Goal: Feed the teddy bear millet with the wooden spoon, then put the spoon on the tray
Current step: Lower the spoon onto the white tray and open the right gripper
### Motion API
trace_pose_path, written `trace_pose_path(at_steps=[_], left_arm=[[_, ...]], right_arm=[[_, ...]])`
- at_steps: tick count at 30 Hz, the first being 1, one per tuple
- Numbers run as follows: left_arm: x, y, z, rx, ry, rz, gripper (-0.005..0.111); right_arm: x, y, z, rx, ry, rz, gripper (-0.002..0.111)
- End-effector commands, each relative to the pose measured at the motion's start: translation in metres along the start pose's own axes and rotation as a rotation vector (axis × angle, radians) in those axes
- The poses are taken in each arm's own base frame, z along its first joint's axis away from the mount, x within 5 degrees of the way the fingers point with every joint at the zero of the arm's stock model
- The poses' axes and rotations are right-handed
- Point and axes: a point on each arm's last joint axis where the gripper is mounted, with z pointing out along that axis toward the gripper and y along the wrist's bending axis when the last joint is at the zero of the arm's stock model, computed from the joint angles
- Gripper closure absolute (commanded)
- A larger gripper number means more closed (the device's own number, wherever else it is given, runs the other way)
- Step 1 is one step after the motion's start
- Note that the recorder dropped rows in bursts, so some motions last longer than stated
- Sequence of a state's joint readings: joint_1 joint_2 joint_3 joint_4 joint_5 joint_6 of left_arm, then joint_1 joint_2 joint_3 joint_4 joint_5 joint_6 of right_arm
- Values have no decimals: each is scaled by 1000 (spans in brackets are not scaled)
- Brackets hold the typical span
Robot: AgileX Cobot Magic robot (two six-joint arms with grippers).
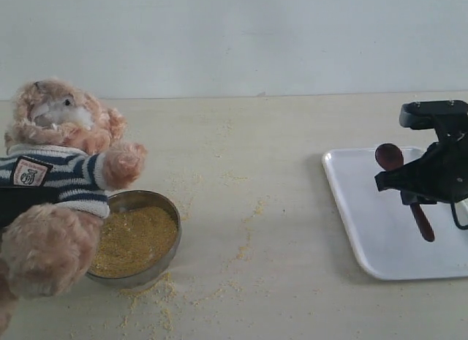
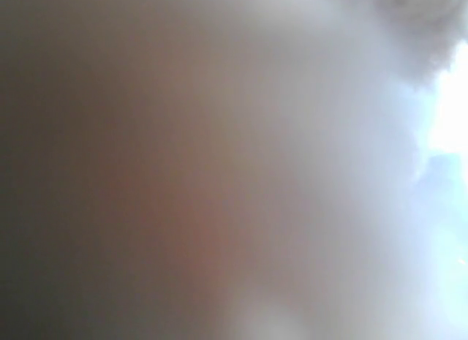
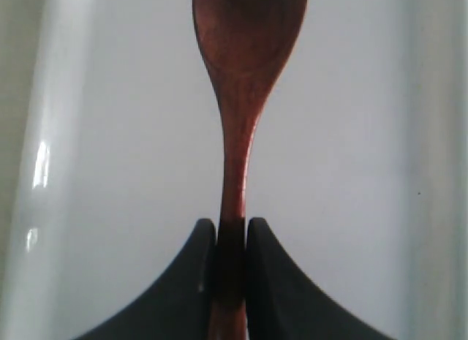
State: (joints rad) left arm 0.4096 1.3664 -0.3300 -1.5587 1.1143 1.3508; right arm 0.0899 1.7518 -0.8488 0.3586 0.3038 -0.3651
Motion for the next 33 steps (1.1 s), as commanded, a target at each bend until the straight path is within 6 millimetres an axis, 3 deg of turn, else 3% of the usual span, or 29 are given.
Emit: trace_pose_path(at_steps=[1,21,33], left_arm=[[-2,-5,0,50,-12,8,102],[-2,-7,0,70,-13,5,102],[-2,-7,0,70,-13,5,102]], right_arm=[[3,-2,11,10,11,-12,109],[8,-5,28,22,36,-9,108],[8,-5,28,22,38,-9,87]])
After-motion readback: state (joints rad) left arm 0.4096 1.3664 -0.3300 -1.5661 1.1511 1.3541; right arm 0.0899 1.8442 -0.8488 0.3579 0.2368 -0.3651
